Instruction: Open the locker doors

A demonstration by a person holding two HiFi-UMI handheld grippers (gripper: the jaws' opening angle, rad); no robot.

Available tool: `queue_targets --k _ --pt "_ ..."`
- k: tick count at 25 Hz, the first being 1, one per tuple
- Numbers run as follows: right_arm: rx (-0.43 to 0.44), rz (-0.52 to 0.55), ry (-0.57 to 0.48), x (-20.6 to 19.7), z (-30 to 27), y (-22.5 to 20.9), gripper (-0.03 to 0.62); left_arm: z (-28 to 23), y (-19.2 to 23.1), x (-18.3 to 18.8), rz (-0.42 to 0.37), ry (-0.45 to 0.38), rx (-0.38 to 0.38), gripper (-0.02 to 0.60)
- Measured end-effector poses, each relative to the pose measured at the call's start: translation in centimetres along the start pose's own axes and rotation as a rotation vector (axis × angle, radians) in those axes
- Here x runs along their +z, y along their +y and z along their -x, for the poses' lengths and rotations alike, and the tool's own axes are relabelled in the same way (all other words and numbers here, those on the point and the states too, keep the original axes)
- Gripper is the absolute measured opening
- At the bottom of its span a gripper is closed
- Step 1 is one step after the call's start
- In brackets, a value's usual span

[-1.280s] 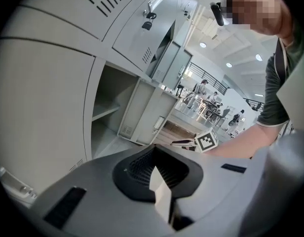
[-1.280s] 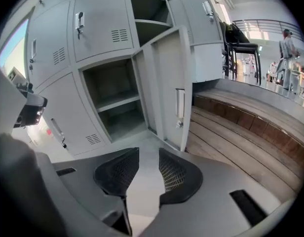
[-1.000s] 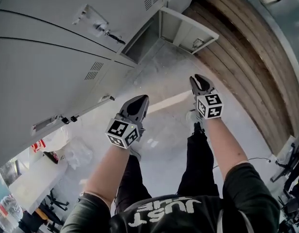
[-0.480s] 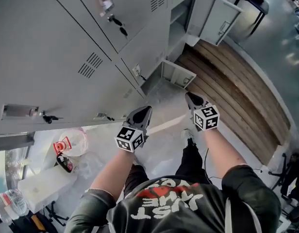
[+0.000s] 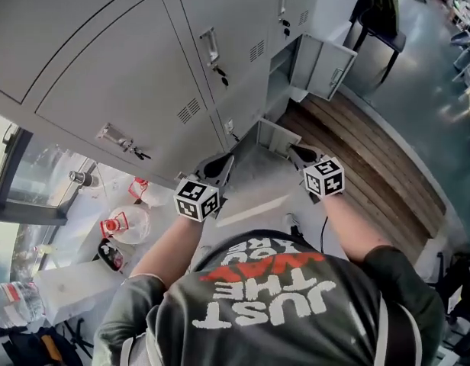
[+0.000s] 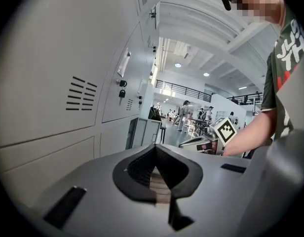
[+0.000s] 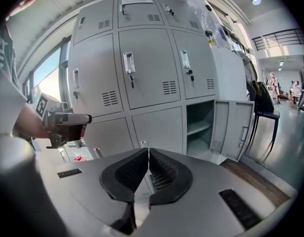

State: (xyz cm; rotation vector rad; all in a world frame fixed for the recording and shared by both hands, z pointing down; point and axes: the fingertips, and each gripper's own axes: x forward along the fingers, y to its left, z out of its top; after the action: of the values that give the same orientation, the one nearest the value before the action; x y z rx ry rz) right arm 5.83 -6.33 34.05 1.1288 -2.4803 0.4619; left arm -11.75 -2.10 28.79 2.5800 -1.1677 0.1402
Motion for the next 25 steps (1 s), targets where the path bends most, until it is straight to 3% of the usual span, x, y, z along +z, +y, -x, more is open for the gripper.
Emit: queue_targets --k 10,25 --pt "-0.015 -0.03 -0.041 3.3 1.7 -0.3 0.037 1.7 0.5 1.1 -0.032 0.016 -0.021 0.006" --pt "-0.01 0.014 -0.016 3.8 1.4 0.3 0.035 1.9 0.9 1.5 -0.032 0.012 -0.025 0.006"
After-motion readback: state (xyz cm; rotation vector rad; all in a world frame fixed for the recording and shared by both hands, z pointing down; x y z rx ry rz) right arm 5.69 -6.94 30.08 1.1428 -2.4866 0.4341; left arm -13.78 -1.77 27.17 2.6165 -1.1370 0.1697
